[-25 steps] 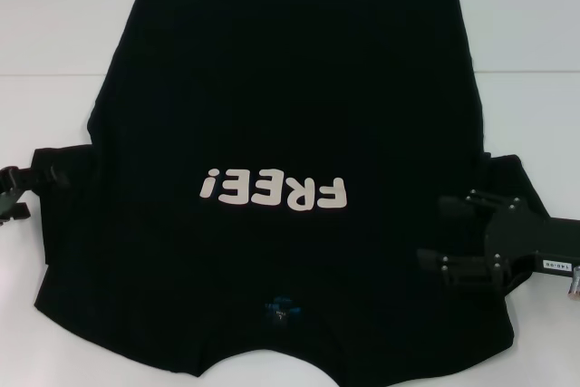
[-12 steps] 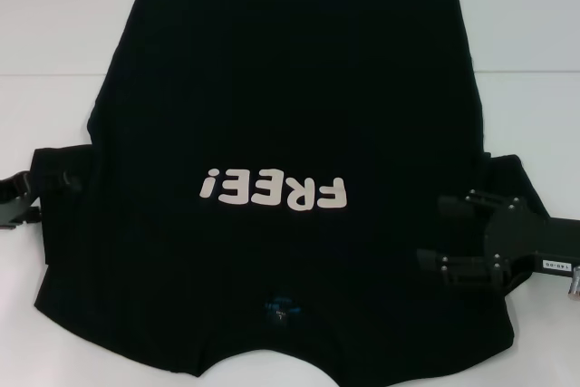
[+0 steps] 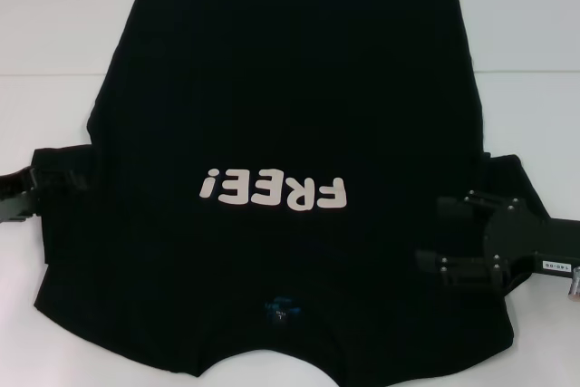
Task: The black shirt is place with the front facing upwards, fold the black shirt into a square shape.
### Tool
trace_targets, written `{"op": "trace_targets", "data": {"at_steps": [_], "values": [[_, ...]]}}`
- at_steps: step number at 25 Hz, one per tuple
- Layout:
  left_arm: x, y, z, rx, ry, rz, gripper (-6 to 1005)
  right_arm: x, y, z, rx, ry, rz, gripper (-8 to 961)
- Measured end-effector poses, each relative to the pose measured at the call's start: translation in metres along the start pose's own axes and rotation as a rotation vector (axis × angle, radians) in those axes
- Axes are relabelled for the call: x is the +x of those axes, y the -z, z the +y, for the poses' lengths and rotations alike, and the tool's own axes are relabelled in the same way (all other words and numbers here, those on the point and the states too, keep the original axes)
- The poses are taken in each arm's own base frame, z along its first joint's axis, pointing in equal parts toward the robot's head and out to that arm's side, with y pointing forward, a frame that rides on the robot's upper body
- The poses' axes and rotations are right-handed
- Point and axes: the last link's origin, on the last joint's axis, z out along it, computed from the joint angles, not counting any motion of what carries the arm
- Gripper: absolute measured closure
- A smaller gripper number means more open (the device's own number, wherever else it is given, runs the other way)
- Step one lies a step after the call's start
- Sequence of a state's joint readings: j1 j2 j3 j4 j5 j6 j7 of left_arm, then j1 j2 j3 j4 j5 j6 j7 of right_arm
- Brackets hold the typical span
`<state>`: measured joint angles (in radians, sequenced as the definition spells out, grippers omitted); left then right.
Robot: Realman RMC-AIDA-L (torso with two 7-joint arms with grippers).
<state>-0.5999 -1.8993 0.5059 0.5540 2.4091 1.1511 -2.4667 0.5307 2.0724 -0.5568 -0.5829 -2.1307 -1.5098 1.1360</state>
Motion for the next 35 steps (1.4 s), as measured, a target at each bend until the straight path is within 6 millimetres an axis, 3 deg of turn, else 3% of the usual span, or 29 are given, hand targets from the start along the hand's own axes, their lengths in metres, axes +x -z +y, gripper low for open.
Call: {"op": "trace_targets", "data": {"at_steps": [11,22,24,35], "values": [[0.006,0.0,0.001,0.016,-0.004,0.019,366,0.0,0.0,0.0,-0.001,-0.001,-0.001,25],[0.005,-0.001,0.001,0.023,-0.034,0.008,839,-0.001,-0.001,0.0,-0.002,0.001,-0.001,26],[0.005,-0.001,0.002,0.025,-0.038,0.005,992,-0.001,-0.001,0.0,-0.002,0.002,-0.001,26],[0.02,0.013,-0.004,0.058,-0.065,0.067,993,-0.001,-0.001,0.0,-0.002,0.0,-0.003,25]]}}
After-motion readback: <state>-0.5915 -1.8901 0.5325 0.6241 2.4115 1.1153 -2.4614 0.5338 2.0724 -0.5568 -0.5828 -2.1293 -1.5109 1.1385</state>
